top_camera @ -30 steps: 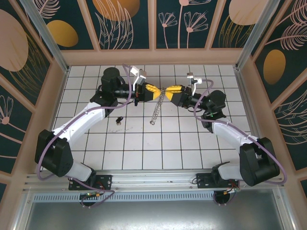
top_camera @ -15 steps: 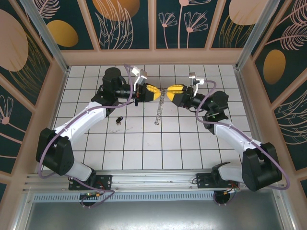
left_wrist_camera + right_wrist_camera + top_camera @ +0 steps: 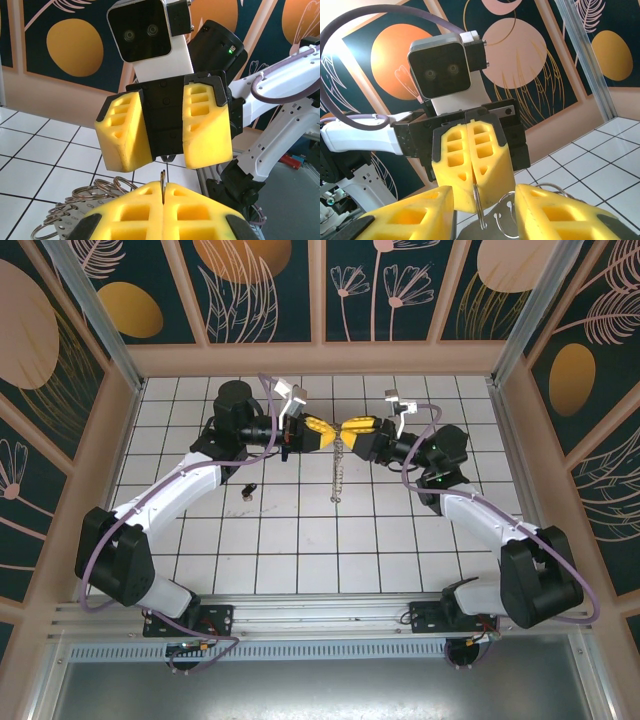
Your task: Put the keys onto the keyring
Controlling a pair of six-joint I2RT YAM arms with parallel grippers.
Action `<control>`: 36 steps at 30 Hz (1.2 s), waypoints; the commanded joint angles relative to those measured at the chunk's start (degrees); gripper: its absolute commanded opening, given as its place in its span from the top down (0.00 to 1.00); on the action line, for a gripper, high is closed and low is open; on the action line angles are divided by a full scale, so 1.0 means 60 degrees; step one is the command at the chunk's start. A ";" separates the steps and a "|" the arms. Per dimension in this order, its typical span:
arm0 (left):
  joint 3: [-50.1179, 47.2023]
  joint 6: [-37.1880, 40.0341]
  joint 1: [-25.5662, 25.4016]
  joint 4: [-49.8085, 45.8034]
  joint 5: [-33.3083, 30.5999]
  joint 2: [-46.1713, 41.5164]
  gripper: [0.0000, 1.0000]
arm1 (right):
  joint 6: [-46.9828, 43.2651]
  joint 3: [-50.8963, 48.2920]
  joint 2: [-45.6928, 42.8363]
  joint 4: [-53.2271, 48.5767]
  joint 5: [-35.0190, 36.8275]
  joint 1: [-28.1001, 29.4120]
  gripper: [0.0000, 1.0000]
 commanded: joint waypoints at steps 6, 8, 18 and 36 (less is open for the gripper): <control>0.0358 -0.0115 0.0046 0.0550 0.0286 0.0091 1.00 | -0.0078 0.0175 0.0101 0.0493 -0.0234 0.0115 0.68; 0.0372 -0.0114 0.0046 0.0575 0.0285 0.0122 1.00 | -0.0077 0.0171 0.0116 0.0487 -0.0249 0.0129 0.68; 0.0416 -0.0126 0.0047 0.0594 0.0285 0.0158 1.00 | -0.0113 0.0173 0.0193 0.0527 -0.0409 0.0215 0.80; -0.0038 -0.1074 0.0061 0.1412 -0.2363 -0.0279 0.62 | -0.0331 0.0284 0.0147 0.0621 0.0188 0.0016 1.00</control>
